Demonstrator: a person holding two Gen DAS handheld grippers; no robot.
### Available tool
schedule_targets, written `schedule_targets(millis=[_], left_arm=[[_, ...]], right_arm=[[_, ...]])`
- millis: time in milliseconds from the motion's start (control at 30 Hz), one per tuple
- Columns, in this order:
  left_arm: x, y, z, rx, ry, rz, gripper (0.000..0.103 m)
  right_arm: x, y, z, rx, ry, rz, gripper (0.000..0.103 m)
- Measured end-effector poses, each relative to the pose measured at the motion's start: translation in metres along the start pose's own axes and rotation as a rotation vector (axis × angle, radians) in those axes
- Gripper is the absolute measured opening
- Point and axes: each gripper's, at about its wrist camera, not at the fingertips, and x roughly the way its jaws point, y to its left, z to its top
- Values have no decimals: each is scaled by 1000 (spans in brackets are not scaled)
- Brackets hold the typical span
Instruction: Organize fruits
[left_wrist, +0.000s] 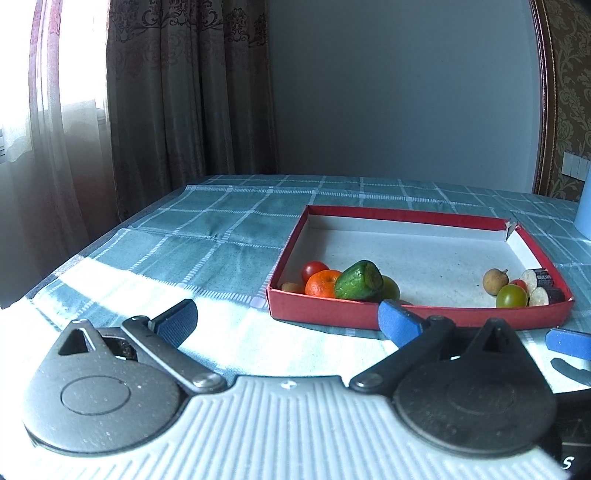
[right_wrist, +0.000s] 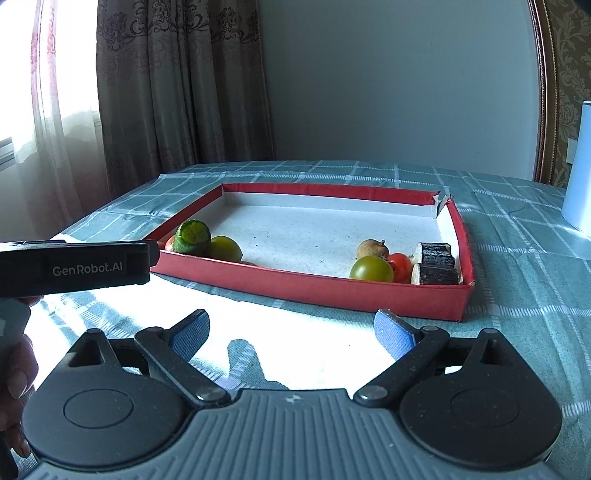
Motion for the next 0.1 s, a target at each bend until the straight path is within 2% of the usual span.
schedule_targets(millis=[100], left_arm=[[1, -2, -1, 1, 6, -10, 103]], right_arm=[[1, 1, 1, 1, 4, 0, 96]])
